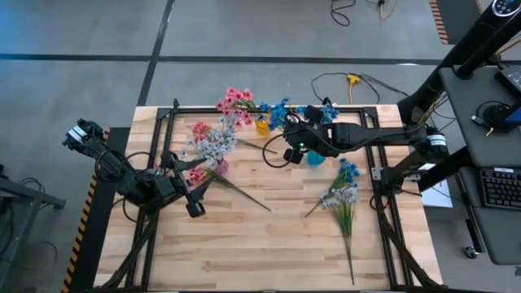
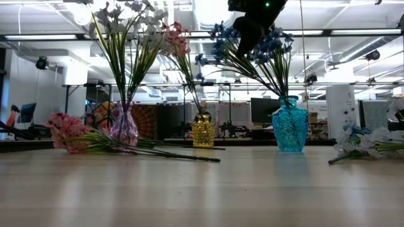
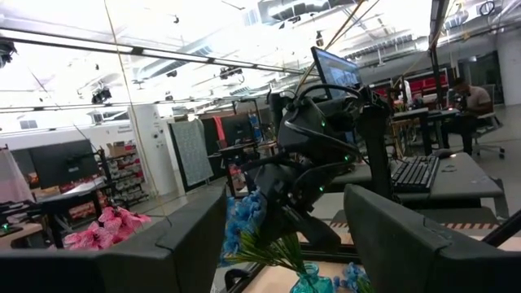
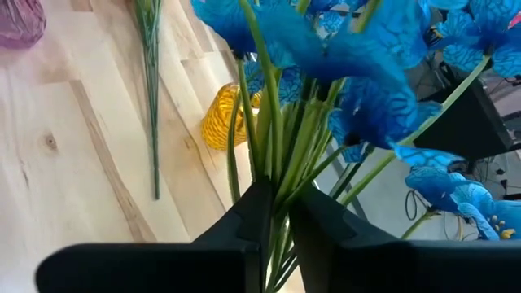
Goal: Sort flowers into vase by color
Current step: Put the left blue flowers into the blue vase
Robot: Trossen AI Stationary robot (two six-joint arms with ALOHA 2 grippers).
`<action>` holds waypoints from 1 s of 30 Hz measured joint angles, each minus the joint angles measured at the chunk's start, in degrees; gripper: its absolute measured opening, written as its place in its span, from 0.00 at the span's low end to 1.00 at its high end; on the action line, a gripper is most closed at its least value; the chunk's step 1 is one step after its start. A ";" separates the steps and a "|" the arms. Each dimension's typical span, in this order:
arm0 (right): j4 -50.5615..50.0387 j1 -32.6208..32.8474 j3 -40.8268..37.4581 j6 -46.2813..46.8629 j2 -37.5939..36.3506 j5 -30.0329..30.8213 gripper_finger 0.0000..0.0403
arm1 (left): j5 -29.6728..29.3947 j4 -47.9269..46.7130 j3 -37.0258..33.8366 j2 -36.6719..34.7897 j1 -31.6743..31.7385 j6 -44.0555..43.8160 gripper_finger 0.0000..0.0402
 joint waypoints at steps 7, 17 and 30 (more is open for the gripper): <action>-0.15 0.04 0.00 0.02 -0.88 0.02 0.08 | -0.02 -0.02 0.00 0.00 0.00 0.00 0.58; -0.29 0.04 0.00 0.66 -4.53 0.04 0.08 | -0.02 -0.04 0.00 0.00 0.00 0.02 0.58; 1.86 1.73 -4.59 2.70 -11.97 -0.08 0.08 | -0.07 -0.13 0.00 0.00 0.00 0.02 0.58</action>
